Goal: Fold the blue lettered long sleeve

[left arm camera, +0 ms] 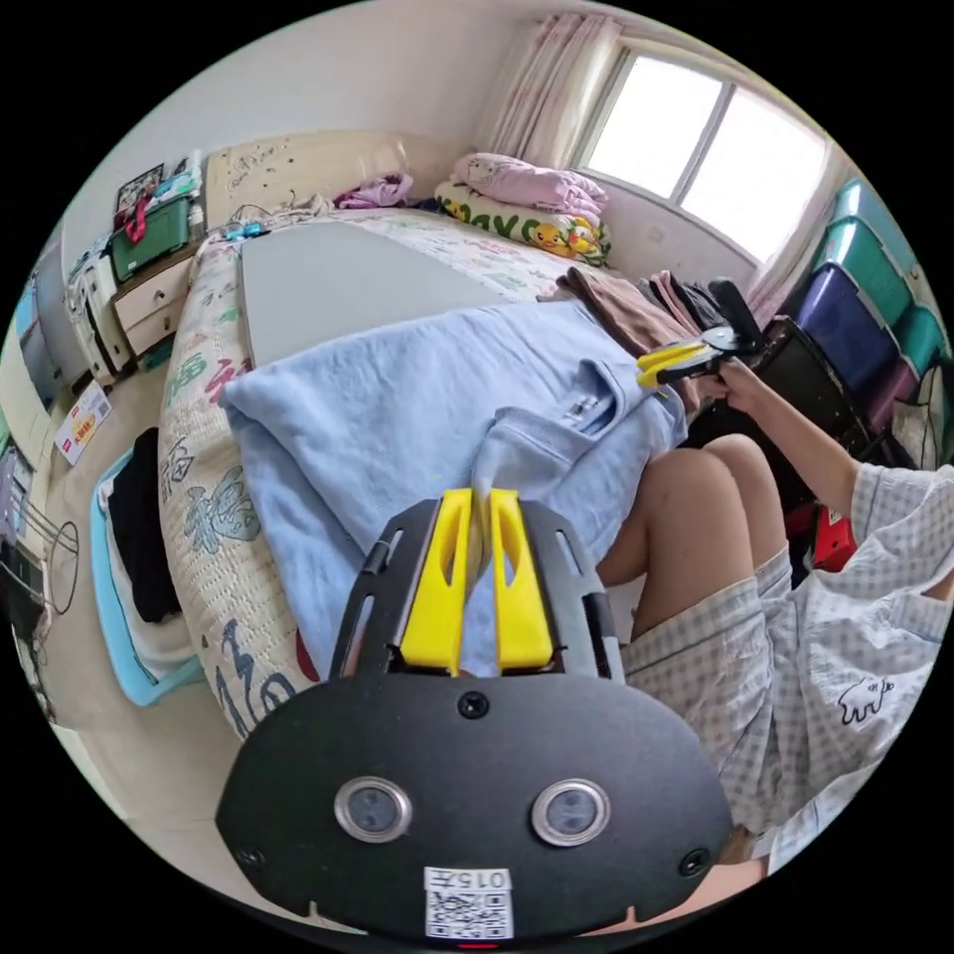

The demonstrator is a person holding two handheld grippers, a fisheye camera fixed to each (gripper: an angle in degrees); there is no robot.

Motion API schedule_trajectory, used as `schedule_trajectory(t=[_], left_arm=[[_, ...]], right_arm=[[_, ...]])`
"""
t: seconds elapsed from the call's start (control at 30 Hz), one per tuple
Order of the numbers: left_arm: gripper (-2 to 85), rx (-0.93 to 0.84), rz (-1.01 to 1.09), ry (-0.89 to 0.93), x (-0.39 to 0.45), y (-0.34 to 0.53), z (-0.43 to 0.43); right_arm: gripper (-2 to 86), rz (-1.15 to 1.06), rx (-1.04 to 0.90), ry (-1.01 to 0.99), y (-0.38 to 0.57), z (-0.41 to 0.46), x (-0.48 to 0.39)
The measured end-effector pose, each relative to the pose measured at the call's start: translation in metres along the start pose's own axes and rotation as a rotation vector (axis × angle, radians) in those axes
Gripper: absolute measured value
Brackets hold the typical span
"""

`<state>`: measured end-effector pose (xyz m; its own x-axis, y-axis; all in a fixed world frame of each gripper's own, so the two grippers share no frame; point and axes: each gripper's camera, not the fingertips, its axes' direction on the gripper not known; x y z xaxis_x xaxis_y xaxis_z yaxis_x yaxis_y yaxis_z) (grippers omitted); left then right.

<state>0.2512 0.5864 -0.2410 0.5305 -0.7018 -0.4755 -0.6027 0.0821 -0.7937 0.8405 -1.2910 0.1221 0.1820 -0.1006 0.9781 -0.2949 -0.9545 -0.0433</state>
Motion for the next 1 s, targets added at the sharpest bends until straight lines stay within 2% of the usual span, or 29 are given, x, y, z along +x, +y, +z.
schedule_trajectory(t=[0.1,0.23,0.33,0.4,0.5,0.6,0.7,0.83,1.0], left_arm=[[3.0,-0.008,0.080,0.025,0.021,0.015,-0.007],[1.8,0.047,0.144,-0.061,0.052,0.054,-0.024],[0.9,-0.005,0.107,-0.075,0.054,0.071,-0.016],[0.7,-0.027,0.083,-0.028,0.048,0.077,-0.014],[1.3,0.039,0.028,-0.008,0.030,0.076,-0.033],[4.3,0.179,-0.095,-0.040,-0.004,0.060,-0.060],[10.1,0.272,-0.236,-0.037,-0.050,0.034,-0.070],[11.7,0.275,-0.415,0.004,-0.116,-0.003,-0.055],[13.3,0.232,-0.521,0.023,-0.164,-0.041,-0.029]], right_arm=[[2.8,-0.044,0.027,-0.012,0.017,-0.026,-0.016],[0.5,-0.042,0.075,0.003,0.076,-0.059,-0.026],[0.0,0.037,0.008,-0.008,0.101,-0.060,-0.005],[0.1,0.108,0.049,-0.039,0.106,-0.077,0.012],[1.2,0.139,0.191,-0.094,0.100,-0.127,0.038],[5.0,0.225,0.327,-0.190,0.069,-0.172,0.093],[8.1,0.260,0.376,-0.233,0.036,-0.184,0.128],[10.8,0.366,0.356,-0.217,-0.035,-0.182,0.195],[14.3,0.537,0.352,-0.200,-0.101,-0.169,0.278]])
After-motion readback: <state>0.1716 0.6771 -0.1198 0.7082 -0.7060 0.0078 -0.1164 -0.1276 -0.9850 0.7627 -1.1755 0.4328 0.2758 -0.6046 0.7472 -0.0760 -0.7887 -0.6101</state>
